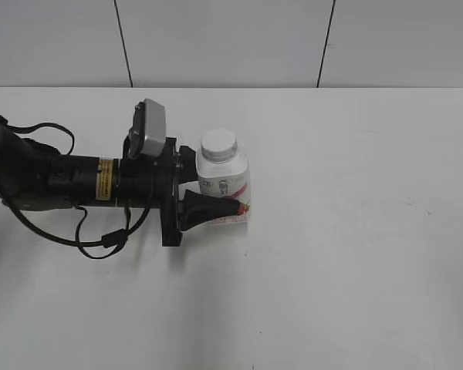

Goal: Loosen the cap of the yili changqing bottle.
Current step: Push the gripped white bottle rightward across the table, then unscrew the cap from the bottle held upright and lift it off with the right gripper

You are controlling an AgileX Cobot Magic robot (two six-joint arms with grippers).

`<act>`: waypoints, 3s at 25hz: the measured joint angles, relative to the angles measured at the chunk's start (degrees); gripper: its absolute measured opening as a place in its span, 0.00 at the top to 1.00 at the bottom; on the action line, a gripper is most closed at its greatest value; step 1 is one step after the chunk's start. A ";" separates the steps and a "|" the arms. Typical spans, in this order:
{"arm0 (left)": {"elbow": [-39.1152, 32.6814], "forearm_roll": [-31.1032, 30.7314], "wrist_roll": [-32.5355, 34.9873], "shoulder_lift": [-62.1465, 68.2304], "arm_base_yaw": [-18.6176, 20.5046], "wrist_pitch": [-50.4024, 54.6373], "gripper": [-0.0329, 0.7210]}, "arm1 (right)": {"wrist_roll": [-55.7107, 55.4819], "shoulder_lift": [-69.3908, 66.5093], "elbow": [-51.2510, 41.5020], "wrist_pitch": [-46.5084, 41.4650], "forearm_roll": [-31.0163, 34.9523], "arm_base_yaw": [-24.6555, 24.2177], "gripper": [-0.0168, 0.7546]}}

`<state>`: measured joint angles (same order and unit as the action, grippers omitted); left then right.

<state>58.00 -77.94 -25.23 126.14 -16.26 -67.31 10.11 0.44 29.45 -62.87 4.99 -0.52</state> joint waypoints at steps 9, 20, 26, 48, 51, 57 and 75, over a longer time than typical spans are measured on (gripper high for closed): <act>4.28 -4.04 -2.64 3.04 -0.25 0.10 0.40 | 0.00 0.00 0.00 0.00 0.00 0.00 0.29; 6.36 -4.41 -2.64 7.67 -1.64 0.61 0.40 | 0.00 0.00 0.00 0.00 0.00 0.00 0.29; 6.43 -3.89 -2.64 8.59 -1.64 0.78 0.40 | 0.00 0.00 0.00 0.00 0.00 0.00 0.29; 6.43 -3.78 -2.64 8.70 -1.64 0.50 0.41 | 0.00 0.00 0.00 0.00 0.00 0.00 0.29; 6.43 -3.78 -2.64 8.70 -1.64 0.43 0.41 | 0.00 0.00 0.00 0.00 0.05 0.00 0.29; 6.43 -3.76 -2.64 8.70 -1.64 0.43 0.41 | 0.00 0.00 0.00 0.00 -0.05 0.00 0.29; 6.43 -3.71 -2.64 8.70 -1.64 0.54 0.41 | -0.75 -31.43 10.30 3.12 7.55 0.00 0.29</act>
<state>64.43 -81.66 -27.87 134.84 -17.90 -66.77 9.37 -31.00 39.75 -59.75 12.53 -0.52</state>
